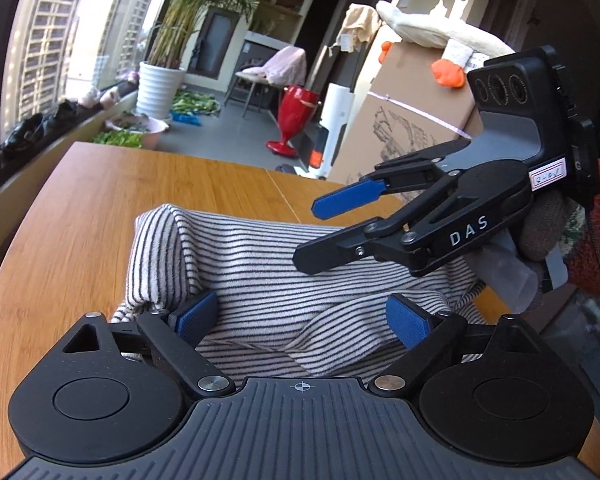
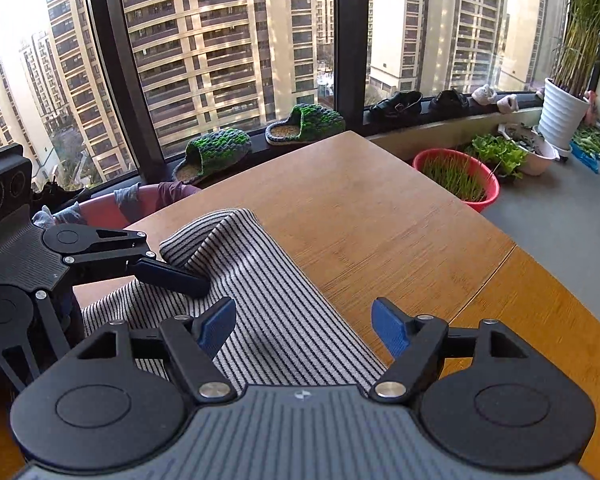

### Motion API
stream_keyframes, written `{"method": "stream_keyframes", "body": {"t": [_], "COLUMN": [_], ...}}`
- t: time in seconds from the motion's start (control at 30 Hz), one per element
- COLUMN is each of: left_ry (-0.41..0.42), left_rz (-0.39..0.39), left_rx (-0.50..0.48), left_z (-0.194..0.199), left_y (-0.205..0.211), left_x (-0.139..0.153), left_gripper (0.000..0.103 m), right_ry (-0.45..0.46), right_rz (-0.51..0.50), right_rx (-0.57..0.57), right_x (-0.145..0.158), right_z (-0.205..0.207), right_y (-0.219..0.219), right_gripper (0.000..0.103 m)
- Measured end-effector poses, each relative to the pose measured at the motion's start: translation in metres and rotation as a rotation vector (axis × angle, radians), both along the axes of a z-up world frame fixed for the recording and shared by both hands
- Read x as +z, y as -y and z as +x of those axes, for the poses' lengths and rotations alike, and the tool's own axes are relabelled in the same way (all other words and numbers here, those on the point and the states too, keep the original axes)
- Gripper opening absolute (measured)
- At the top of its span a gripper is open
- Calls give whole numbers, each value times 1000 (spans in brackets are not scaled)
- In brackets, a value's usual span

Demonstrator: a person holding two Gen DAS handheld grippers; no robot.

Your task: Fold clothes

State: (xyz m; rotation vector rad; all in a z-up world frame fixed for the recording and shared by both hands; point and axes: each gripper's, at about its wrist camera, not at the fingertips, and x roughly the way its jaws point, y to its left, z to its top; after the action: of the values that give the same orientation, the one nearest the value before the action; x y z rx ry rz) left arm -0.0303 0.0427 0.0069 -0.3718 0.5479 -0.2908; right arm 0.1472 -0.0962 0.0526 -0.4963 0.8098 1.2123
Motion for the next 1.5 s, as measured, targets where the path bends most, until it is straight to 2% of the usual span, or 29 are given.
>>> {"method": "stream_keyframes", "body": {"t": [0.07, 0.1, 0.17, 0.2, 0.23, 0.27, 0.33, 0.37, 0.4, 0.43, 0.53, 0.63, 0.7, 0.77, 0.83, 0.9, 0.93, 0.97, 1.1, 1.17, 1.27, 1.37, 1.43, 1.5], "left_ry": [8, 16, 39, 52, 77, 112, 174, 204, 218, 216, 179, 103, 52, 9, -30, -68, -82, -93, -97, -99, -108, -118, -136, -149], "left_rz": [-99, -142, -209, -240, -273, -308, -365, -391, -403, -395, -352, -346, -350, -311, -253, -181, -157, -143, -87, -82, -86, -94, -147, -270], "left_rx": [-22, -26, -48, -60, -69, -75, -37, -11, 26, 64, 155, 210, 208, 212, 217, 218, 221, 223, 216, 213, 210, 206, 207, 213], "left_z": [0, -1, -6, -8, -13, -19, -34, -42, -49, -53, -61, -62, -61, -62, -64, -68, -70, -73, -85, -88, -93, -100, -103, -105], "left_y": [-13, -18, -26, -30, -35, -40, -53, -60, -66, -69, -73, -68, -61, -51, -40, -31, -28, -26, -20, -18, -16, -15, -20, -33], "left_x": [-5, -7, -7, -7, -5, 0, 11, 17, 23, 29, 40, 40, 35, 29, 23, 18, 17, 15, 14, 15, 13, 13, 15, 17], "left_gripper": [95, 95, 95, 95, 95, 95, 97, 99, 100, 101, 102, 103, 103, 103, 102, 96, 73, 68, 68, 68, 71, 76, 78, 86], "right_ry": [-106, -169, -194, -198, -185, -164, -118, -89, -32, 39, 254, 473, 665, 768, 711, 615, 565, 514, 386, 328, 167, 83, 33, -18], "right_rz": [-8, 3, 28, 41, 46, 47, 49, 52, 56, 60, 64, 42, 9, -11, 12, 50, 69, 89, 197, 253, 317, 339, 352, 364], "right_rx": [-21, -49, -61, -64, -65, -65, -65, -66, -52, -31, 37, 103, 144, 153, 95, 26, -6, -38, -264, -401, -609, -675, -709, -742], "right_x": [-16, -22, -25, -26, -26, -25, -20, -15, -11, -7, 0, -15, -32, -43, -39, -28, -19, -10, 31, 41, 36, 14, -1, -16], "right_z": [16, 22, 21, 19, 14, 8, -6, -13, -27, -44, -98, -157, -194, -217, -225, -225, -222, -219, -194, -174, -144, -141, -141, -141], "right_y": [-8, -8, -9, -9, -8, -6, -3, -1, 2, 6, 17, 27, 30, 33, 38, 46, 53, 60, 111, 136, 169, 189, 201, 214], "right_gripper": [79, 86, 89, 83, 72, 68, 51, 47, 40, 39, 38, 38, 38, 39, 42, 44, 44, 44, 48, 51, 55, 57, 57, 57]}}
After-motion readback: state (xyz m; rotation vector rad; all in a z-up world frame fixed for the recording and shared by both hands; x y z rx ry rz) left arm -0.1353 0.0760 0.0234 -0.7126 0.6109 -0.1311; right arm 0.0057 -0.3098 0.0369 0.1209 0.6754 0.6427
